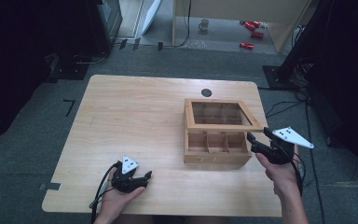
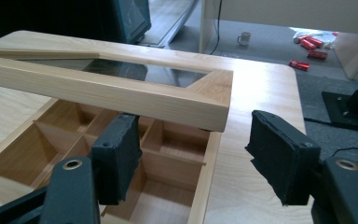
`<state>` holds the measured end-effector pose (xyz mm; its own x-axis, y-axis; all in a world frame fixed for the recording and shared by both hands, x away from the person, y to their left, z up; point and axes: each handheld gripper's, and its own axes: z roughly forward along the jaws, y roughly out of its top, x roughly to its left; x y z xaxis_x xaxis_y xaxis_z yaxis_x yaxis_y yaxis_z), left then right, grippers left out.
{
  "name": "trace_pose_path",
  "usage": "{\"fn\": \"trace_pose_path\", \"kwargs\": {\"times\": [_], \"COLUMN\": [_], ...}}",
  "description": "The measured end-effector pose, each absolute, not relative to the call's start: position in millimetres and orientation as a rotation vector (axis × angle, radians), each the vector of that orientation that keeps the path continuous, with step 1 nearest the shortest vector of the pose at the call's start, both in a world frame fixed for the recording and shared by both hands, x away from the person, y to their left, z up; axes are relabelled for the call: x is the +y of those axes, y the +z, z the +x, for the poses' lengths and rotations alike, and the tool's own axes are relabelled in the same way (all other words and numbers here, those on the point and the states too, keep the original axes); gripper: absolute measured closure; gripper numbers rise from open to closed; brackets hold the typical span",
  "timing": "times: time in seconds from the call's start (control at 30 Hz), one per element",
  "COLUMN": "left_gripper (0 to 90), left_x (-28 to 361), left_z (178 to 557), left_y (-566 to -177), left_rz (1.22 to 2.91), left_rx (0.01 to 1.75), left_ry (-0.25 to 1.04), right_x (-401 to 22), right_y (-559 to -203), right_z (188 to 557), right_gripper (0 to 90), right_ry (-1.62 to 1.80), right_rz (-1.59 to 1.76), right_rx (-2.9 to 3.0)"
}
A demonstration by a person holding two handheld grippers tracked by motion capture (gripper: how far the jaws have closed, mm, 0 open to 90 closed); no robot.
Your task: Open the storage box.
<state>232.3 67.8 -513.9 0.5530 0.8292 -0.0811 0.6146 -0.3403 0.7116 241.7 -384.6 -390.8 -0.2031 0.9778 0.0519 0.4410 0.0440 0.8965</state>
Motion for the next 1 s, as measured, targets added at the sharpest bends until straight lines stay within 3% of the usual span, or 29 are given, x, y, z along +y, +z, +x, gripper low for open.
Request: {"fn": "trace_pose_path", "kwargs": {"times": [0.27,1.0], "left_gripper": [26.7,25.1], "left_x": [60.1,64.0], "left_z": [228.3,230.5], "left_y": [-518.6,-518.3], "left_rz": [2.105,2.073], "left_rx": [1.13,1.135], "left_ry": [0.491,0.442], "right_x": [-381.9,-384.2], "right_y": [-374.3,-346.4], "right_z": [253.0,293.2], "right_gripper": [34.5,36.2], "right_ry": [1.076,1.149], "right_rz": [1.436,1.414], "right_rx": [1.704,1.61]}}
